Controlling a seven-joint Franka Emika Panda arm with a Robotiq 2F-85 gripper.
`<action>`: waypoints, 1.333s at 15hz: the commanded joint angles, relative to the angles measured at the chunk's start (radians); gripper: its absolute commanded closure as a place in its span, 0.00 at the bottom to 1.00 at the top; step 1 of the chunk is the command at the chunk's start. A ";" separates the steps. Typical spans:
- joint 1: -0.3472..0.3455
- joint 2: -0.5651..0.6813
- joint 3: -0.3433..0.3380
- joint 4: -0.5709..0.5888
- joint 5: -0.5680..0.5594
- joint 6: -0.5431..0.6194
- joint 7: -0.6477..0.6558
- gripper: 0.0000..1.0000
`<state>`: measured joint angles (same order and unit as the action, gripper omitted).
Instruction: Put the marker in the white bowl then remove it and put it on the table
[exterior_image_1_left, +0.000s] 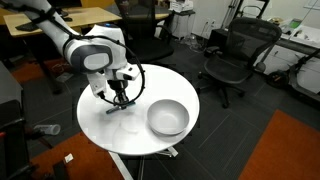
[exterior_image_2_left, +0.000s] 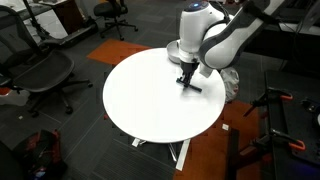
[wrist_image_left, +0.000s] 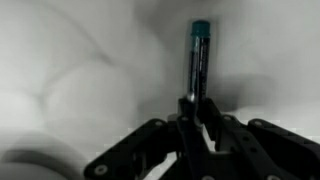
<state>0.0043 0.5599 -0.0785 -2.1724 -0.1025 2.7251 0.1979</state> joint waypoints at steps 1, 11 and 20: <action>0.034 -0.039 -0.019 0.000 -0.006 -0.024 -0.019 0.95; 0.080 -0.226 -0.146 0.024 -0.214 -0.101 -0.023 0.95; -0.021 -0.187 -0.152 0.177 -0.283 -0.130 -0.117 0.95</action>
<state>0.0187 0.3345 -0.2377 -2.0672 -0.3815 2.6365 0.1294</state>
